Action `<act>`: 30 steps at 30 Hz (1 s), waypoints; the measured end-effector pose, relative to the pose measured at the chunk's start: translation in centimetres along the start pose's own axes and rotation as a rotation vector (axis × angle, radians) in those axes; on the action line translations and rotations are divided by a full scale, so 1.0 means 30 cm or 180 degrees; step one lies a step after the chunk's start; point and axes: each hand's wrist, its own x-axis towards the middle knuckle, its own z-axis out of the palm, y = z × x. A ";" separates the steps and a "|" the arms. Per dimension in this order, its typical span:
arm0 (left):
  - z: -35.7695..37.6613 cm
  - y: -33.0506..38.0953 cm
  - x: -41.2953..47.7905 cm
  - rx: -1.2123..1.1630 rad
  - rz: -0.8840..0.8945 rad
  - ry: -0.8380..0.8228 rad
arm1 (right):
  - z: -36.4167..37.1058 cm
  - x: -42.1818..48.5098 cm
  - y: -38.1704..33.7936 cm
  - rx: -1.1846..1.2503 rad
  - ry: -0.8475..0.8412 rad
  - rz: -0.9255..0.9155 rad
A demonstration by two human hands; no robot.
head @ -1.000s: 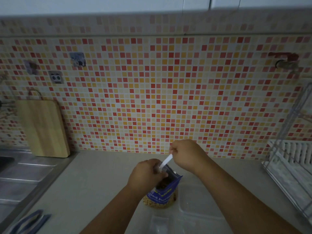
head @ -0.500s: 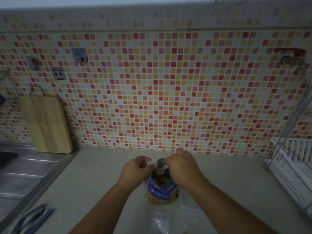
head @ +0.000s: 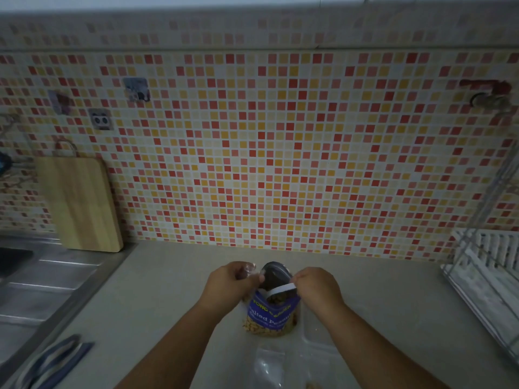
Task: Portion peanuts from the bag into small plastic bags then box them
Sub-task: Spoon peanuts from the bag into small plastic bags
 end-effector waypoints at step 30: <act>0.060 0.112 0.005 0.1047 0.0818 -0.0287 | -0.282 -0.126 0.001 0.0418 0.0939 -0.0726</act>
